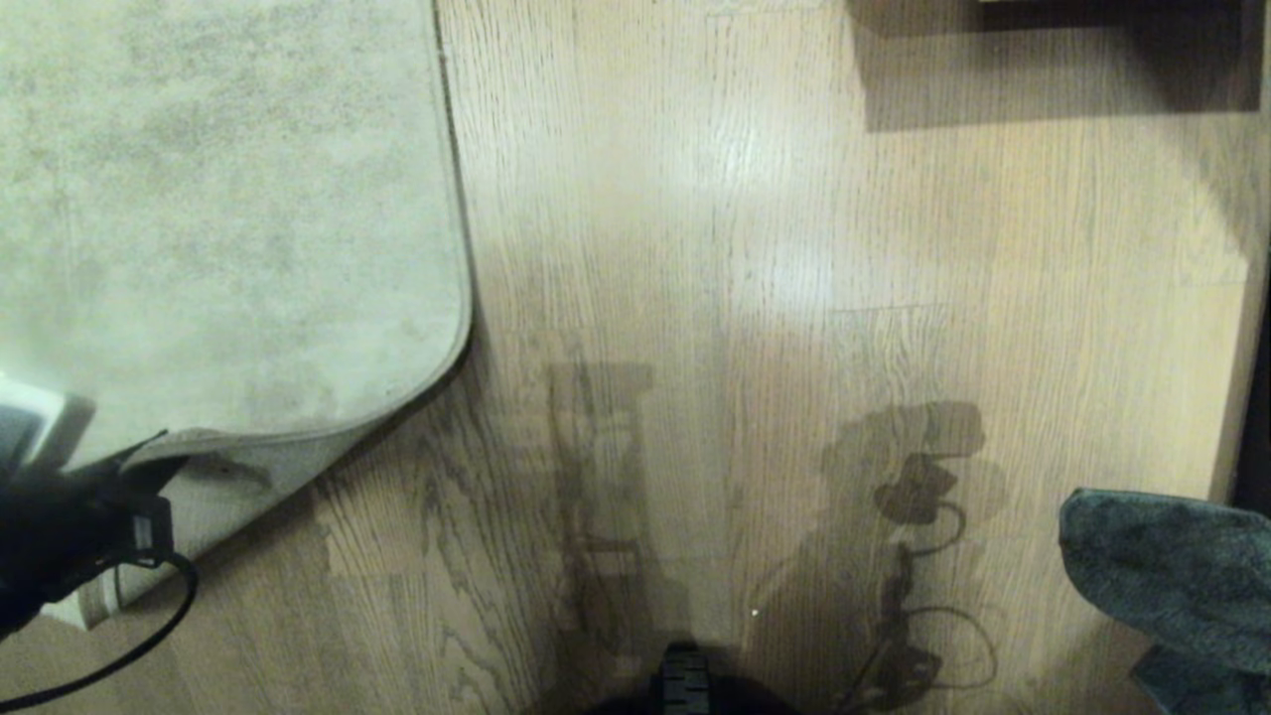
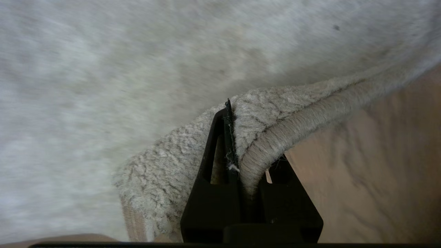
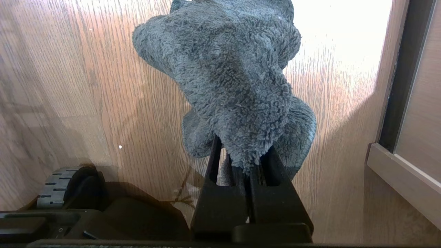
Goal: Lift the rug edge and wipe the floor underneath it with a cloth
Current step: Lift up the carpet
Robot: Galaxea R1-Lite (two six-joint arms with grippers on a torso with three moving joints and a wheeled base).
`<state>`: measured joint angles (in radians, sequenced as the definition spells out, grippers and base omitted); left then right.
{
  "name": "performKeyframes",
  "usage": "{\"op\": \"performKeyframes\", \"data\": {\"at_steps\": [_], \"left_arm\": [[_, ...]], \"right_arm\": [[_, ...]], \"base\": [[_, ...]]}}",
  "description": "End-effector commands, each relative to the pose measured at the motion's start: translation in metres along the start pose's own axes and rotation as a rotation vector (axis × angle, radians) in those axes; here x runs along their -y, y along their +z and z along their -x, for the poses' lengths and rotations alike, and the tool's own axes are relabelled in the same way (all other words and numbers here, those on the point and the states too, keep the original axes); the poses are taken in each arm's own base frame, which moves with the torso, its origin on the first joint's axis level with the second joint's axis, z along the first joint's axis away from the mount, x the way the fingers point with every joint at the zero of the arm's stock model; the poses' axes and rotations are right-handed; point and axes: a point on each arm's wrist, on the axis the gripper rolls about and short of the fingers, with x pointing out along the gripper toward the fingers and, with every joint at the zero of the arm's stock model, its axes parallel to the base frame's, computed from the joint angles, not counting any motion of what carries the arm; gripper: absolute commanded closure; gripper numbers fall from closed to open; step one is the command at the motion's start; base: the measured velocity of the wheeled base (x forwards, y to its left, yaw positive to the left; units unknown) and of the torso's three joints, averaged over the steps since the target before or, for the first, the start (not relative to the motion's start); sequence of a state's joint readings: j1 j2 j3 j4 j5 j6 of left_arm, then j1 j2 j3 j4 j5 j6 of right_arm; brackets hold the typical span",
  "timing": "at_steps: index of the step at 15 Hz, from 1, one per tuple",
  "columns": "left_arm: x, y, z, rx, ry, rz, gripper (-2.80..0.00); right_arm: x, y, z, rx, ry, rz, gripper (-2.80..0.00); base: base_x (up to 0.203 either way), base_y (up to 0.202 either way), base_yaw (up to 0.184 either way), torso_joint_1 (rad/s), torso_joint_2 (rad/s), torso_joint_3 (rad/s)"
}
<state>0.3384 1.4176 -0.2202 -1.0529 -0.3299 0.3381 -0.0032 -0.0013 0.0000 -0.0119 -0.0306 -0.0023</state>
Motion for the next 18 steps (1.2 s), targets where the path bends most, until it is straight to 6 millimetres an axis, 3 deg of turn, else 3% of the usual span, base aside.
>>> {"op": "performKeyframes", "data": {"at_steps": [1, 9, 18], "left_arm": [[-0.011, 0.011, 0.005, -0.010, -0.064, 0.018, 0.00], [-0.038, 0.006, -0.008, -0.012, -0.090, 0.011, 0.00], [-0.037, 0.004, -0.009, -0.012, -0.113, 0.016, 0.00]], "right_arm": [[0.000, 0.000, 0.000, -0.001, 0.000, 0.001, 0.00], [0.000, 0.000, 0.000, -0.001, 0.000, 0.001, 0.00], [0.000, 0.000, 0.000, -0.001, 0.000, 0.001, 0.00]], "base": [[0.000, 0.000, 0.000, 0.000, 0.00, 0.000], [0.000, 0.000, 0.000, 0.000, 0.00, 0.000], [0.000, 0.000, 0.000, 0.000, 0.00, 0.000]]}}
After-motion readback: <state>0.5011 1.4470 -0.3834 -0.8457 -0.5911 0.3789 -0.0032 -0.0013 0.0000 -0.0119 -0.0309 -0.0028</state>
